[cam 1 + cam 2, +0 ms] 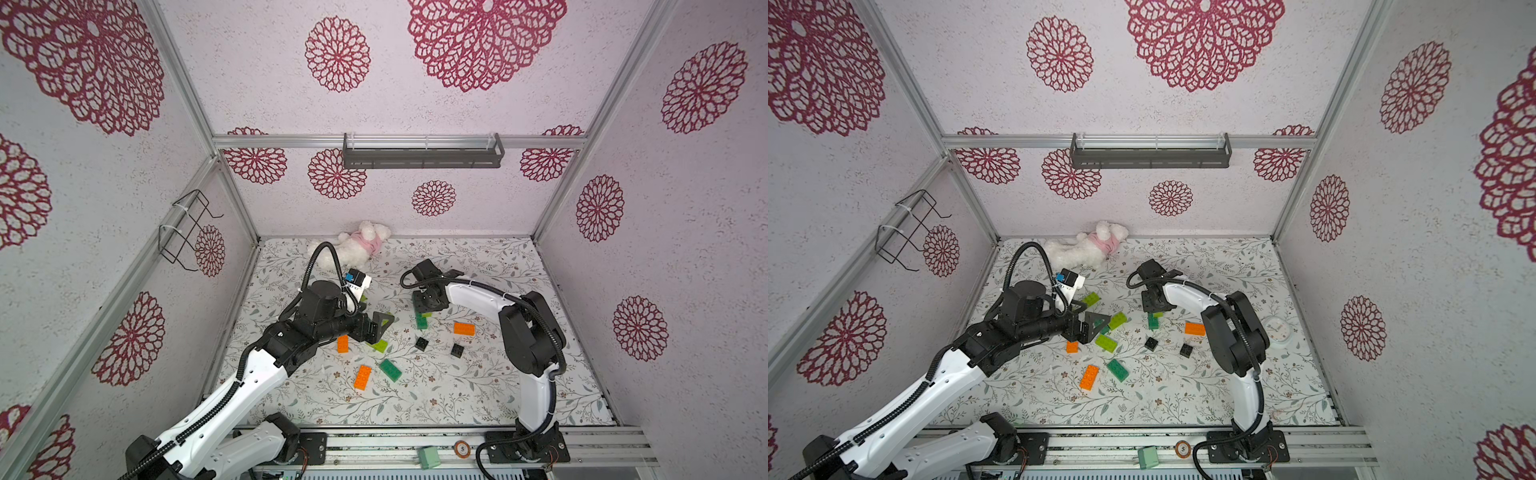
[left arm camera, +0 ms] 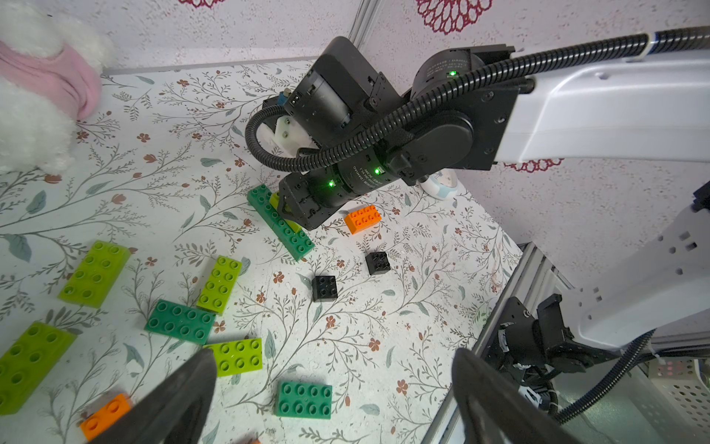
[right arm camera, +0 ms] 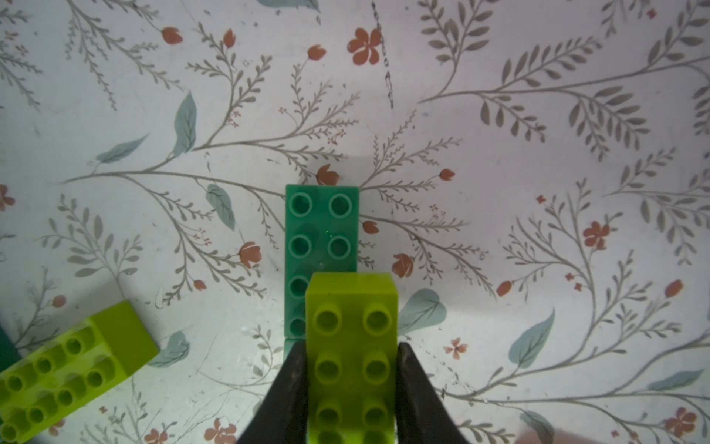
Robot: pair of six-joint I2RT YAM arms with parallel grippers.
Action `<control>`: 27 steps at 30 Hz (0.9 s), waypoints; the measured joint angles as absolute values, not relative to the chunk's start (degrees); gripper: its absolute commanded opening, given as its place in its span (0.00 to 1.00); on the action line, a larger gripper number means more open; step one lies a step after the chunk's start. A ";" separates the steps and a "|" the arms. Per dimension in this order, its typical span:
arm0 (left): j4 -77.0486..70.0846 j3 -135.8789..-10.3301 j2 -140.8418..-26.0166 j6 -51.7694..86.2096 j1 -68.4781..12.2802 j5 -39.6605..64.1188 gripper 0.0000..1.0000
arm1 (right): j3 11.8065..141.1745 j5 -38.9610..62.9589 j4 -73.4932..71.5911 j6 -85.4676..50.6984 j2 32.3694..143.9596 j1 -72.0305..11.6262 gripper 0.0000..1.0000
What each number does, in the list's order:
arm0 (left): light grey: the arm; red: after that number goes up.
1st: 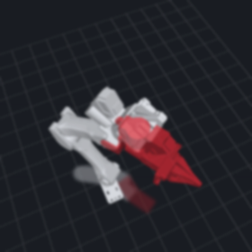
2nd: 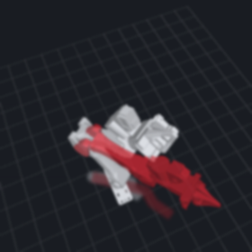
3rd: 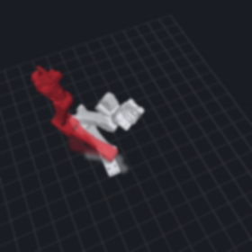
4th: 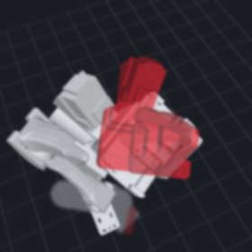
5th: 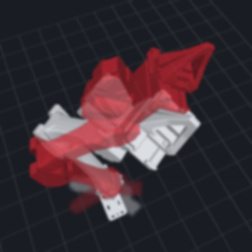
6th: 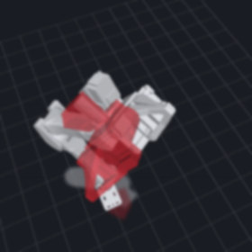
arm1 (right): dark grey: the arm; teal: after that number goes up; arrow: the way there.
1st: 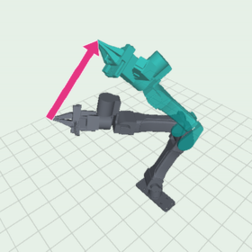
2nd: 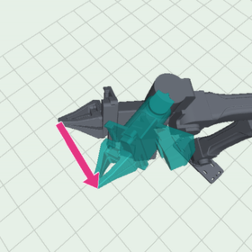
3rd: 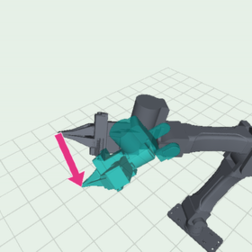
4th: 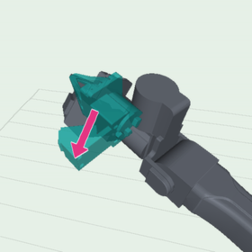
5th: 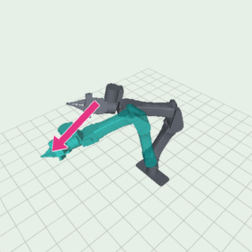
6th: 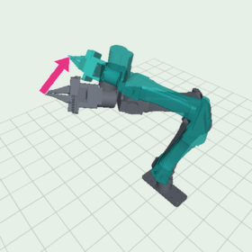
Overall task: Assemble a small pinwheel with lego
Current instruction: Assemble the lego brick with the lego brick.
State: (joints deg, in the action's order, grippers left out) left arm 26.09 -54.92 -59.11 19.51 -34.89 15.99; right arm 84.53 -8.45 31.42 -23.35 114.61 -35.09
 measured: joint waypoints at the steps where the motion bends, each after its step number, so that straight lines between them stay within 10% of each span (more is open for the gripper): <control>1: 26.09 -54.92 -59.11 19.49 -34.89 15.99 0.97 | 84.64 -8.99 31.55 -23.35 114.67 -35.27 0.17; 27: 26.92 -54.92 -59.09 19.44 -35.11 15.94 0.97 | 85.41 -12.08 31.81 -24.10 115.44 -36.21 0.15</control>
State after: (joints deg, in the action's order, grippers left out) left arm 26.92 -54.92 -59.09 19.44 -35.11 15.94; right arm 85.41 -12.08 31.81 -24.10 115.44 -36.21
